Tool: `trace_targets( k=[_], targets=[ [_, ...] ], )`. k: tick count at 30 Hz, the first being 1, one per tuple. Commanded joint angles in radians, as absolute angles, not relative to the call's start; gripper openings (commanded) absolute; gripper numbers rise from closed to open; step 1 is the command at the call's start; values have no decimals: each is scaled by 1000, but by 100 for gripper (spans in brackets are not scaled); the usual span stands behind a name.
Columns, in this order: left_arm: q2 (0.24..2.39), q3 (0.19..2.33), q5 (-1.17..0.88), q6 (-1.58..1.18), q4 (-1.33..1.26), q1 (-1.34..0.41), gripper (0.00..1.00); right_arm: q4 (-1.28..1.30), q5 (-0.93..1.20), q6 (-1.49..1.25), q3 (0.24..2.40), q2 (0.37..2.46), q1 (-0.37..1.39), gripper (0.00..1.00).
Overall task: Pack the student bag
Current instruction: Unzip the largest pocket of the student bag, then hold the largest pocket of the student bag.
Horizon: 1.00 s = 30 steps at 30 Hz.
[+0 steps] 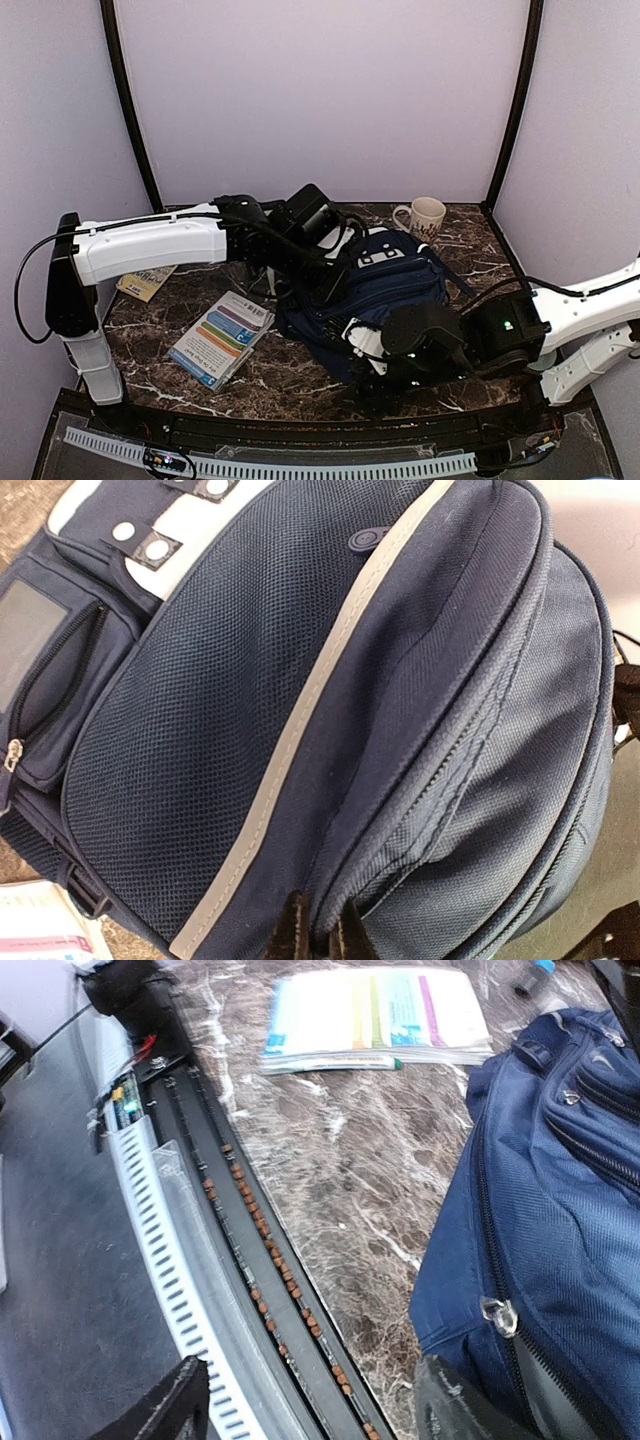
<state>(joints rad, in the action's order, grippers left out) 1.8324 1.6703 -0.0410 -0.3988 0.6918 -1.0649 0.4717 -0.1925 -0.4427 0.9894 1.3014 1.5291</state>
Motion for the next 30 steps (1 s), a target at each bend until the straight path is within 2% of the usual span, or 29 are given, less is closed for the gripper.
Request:
trace_targets(
  k=[1, 7, 12, 16, 22, 30],
  targets=[
    [1720, 1643, 28, -423, 643, -1048, 2, 492, -132, -316, 1012, 1218, 1521, 74],
    [1668, 1607, 98, -426, 698, -1045, 4, 514, -106, -225, 996, 1075, 1467, 75],
    [1628, 1568, 117, -471, 692, -1043, 2, 468, -99, -261, 874, 915, 1432, 74],
    [1616, 1565, 115, -493, 673, -1044, 0, 364, -132, -316, 760, 869, 1371, 72],
    [1606, 1567, 118, -506, 672, -1044, 0, 103, 32, -324, 694, 959, 1214, 70],
    [1604, 1573, 111, -520, 656, -1043, 0, -101, 170, -309, 708, 1130, 1177, 70]
  ],
)
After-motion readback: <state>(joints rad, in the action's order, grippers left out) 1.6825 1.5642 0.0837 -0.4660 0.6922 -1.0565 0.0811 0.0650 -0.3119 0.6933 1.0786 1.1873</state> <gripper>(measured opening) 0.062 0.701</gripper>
